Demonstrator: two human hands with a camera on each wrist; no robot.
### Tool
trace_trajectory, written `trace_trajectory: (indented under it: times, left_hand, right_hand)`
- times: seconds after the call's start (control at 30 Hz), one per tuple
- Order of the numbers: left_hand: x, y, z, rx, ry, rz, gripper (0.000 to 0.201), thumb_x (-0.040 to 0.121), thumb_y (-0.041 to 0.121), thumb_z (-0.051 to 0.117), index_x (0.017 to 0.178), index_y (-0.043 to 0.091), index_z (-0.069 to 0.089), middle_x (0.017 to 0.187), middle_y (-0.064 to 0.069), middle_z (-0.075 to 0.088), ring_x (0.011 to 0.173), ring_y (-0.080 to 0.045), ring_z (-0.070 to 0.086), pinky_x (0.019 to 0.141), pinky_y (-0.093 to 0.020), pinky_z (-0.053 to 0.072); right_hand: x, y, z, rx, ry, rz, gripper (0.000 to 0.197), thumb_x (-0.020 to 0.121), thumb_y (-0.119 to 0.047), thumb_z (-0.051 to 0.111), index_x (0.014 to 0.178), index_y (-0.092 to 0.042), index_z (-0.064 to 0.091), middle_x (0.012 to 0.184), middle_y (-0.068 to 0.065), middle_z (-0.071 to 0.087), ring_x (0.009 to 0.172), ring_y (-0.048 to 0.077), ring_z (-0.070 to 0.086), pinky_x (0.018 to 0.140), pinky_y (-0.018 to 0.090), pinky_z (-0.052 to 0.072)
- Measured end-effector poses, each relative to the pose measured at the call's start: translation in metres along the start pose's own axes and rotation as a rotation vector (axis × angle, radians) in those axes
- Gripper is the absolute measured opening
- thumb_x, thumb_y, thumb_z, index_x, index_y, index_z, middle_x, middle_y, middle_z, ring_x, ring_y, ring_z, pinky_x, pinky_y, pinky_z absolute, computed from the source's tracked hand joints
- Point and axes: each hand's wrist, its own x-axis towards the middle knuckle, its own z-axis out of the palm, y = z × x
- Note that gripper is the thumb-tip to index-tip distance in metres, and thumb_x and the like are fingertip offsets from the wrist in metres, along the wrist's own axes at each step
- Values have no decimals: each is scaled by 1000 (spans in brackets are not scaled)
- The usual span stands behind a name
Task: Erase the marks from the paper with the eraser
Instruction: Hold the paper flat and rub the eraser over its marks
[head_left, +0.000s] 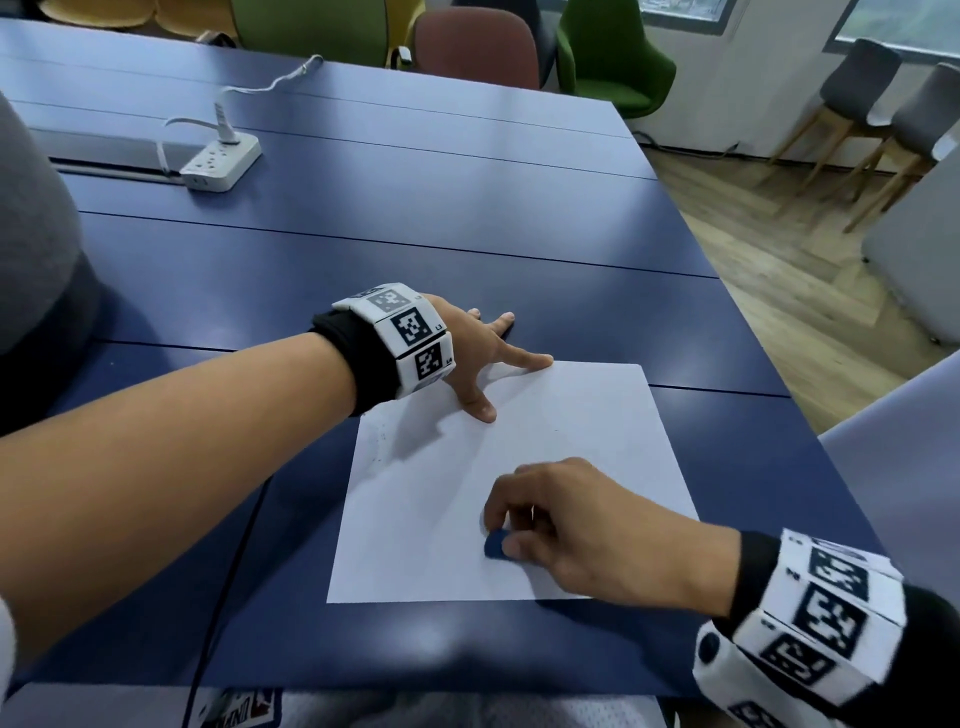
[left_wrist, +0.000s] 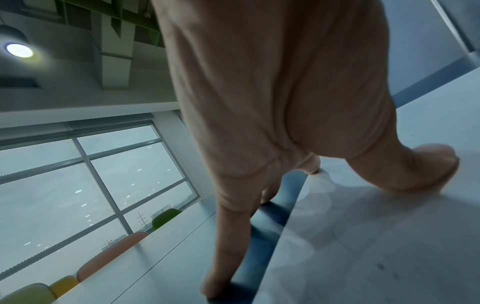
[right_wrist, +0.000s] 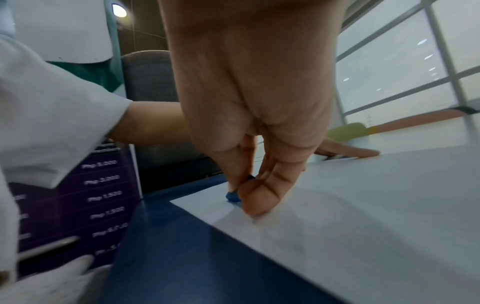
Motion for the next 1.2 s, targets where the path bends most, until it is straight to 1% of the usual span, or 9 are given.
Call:
trace_trajectory:
  times: [0.07,0.2,0.33,0.5,0.67,0.8,0.97,1.1,1.2]
  left_hand:
    - [0,1,0,2,0,1,95,79,65,64,141,65,-7,161,4,-18,149,-34,-2,112,-62,21]
    - [0,1,-1,-7,-7,3,96,78,65,65,141,64,-8,161,3,-19,149,-35,-2,113,-61,19]
    - [0,1,-1,-2,-2,1,95,79,64,64,141,64,-8,161,3,-18,149,-35,-2,112,-62,21]
    - [1,2,-2,-1,-11,1,96,79,64,65,140,64,-9,161,3,-19,149,-34,-4,113,-63,19]
    - [1,1,-2,3,-9,2,94,80,63,64,141,65,-8,161,3,-18,149,-34,-3,111,-63,22]
    - [0,2,-1,6,-8,-3,94,81,63,63,140,64,-8,162,3,-17,149,-34,-3,112,-63,21]
    - [-2,2,-1,10,-7,-7,94,80,62,64,140,65,-8,162,4,-17,149,-33,-2,111,-63,22]
    - [-1,3,-2,15,-10,-10,94,81,62,64,139,66,-9,161,5,-18,149,-32,-3,111,-63,22]
    - [-2,3,-1,9,-9,-7,93,81,62,64,140,65,-9,161,4,-18,149,-33,-3,111,-63,22]
  right_hand:
    - [5,-1,-3,-34,-13,-7,13,85,-15,62,96,-19,67,78,-7,62,66,7,53,64,13,42]
    - [13,6,-9,-41,104,60,12,85,-14,62,96,-18,66,78,-4,64,64,10,52,63,18,44]
    - [1,-6,-3,-37,-47,-19,14,85,-16,62,97,-20,67,78,-6,62,69,9,53,63,14,42]
    - [11,21,-20,-28,140,183,11,86,-15,63,95,-20,67,72,-6,62,60,6,53,57,12,41]
    - [-13,13,-14,21,-75,122,12,84,-17,65,94,-23,68,75,-6,63,63,8,54,61,14,45]
    - [-9,39,-32,30,101,243,8,85,-15,66,92,-19,68,66,-5,61,52,3,52,56,14,43]
    - [-22,27,-21,45,-67,172,12,84,-15,66,93,-23,68,73,-7,61,60,6,51,59,12,42]
    - [-13,43,-32,23,90,247,9,85,-15,65,91,-21,68,69,-5,62,52,3,53,57,19,46]
    - [-21,40,-29,28,-7,210,11,84,-14,65,91,-23,67,70,-6,61,57,6,51,56,14,42]
